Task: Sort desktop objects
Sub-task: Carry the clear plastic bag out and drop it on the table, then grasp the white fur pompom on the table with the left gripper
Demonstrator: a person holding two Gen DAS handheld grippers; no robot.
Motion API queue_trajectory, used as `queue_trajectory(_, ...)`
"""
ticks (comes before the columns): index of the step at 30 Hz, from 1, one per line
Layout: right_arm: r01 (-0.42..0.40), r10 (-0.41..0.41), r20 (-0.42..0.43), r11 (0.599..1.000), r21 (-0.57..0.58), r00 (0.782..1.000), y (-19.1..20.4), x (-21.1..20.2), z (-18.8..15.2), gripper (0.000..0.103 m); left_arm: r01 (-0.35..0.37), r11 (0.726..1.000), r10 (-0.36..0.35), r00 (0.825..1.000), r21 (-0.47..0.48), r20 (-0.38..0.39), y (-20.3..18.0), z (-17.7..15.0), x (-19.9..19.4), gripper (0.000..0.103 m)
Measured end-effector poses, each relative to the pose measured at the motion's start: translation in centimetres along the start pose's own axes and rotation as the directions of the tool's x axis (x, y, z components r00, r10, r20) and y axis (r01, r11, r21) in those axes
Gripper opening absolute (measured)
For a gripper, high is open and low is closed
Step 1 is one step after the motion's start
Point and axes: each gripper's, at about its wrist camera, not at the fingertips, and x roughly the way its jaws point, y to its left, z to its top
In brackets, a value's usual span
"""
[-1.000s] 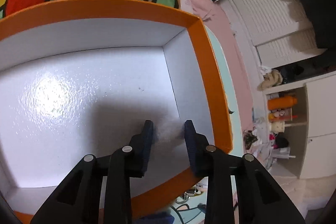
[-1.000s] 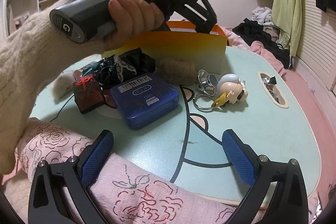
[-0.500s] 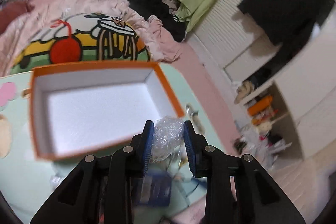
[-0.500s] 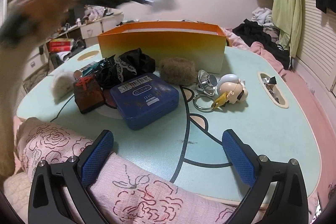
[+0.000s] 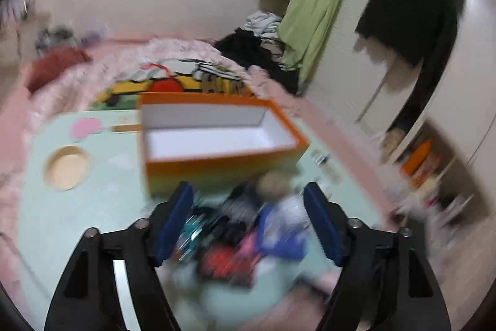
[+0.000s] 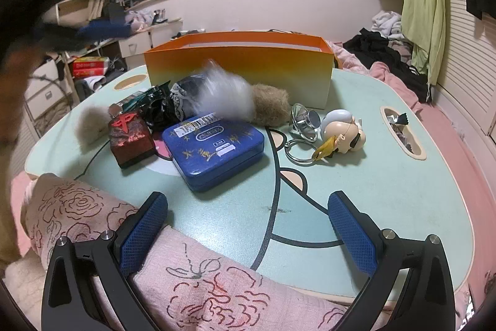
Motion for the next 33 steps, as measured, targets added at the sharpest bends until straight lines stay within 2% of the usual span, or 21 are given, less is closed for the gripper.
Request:
queue_trajectory(2,0.000,0.000,0.000,1.000,0.000,1.000,0.0,0.0,0.0,0.103,-0.126,0.989,0.124,0.992,0.081,0.032,-0.5,-3.0,-1.4,0.081)
queue_trajectory(3,0.000,0.000,0.000,1.000,0.000,1.000,0.0,0.0,0.0,0.103,-0.204,0.972,0.200,0.979,0.117,0.049,-0.6,-4.6,-1.9,0.081)
queue_trajectory(5,0.000,0.000,0.000,1.000,0.000,1.000,0.0,0.0,0.0,0.103,-0.337,0.928,0.330,0.942,0.159,0.070,-0.5,-7.2,-1.8,0.081)
queue_trajectory(6,0.000,0.000,0.000,1.000,0.000,1.000,0.0,0.0,0.0,0.103,-0.381,0.909,0.376,0.924,0.168,0.062,-0.2,-8.2,-1.2,0.081)
queue_trajectory(7,0.000,0.000,0.000,1.000,0.000,1.000,0.0,0.0,0.0,0.103,-0.391,0.907,0.390,0.920,0.154,0.039,0.4,-9.0,-0.3,0.081)
queue_trajectory(8,0.000,0.000,0.000,1.000,0.000,1.000,0.0,0.0,0.0,0.103,-0.374,0.919,0.377,0.926,0.125,0.006,1.1,-9.5,0.8,0.081)
queue_trajectory(9,0.000,0.000,0.000,1.000,0.000,1.000,0.0,0.0,0.0,0.103,-0.342,0.935,0.347,0.937,0.095,-0.049,1.7,-10.0,2.2,0.088)
queue_trajectory(10,0.002,-0.002,0.002,1.000,-0.003,1.000,0.1,0.0,0.0,0.103,-0.335,0.940,0.335,0.942,0.070,0.004,2.0,-10.3,3.1,0.097)
queue_trajectory(12,0.002,-0.002,0.001,1.000,-0.002,1.000,0.0,-0.1,0.0,0.103,-0.373,0.926,0.370,0.927,0.062,0.060,2.2,-10.6,4.6,0.102)
queue_trajectory(21,-0.002,0.002,0.003,1.000,0.001,1.000,0.1,-0.4,-0.1,0.103,-0.368,0.928,0.364,0.929,0.061,0.064,3.4,-9.4,7.9,0.102)
queue_trajectory(33,-0.001,0.001,0.003,1.000,0.000,1.000,0.1,-0.4,-0.1,0.103,-0.368,0.928,0.364,0.929,0.061,0.067,3.5,-9.5,7.5,0.102)
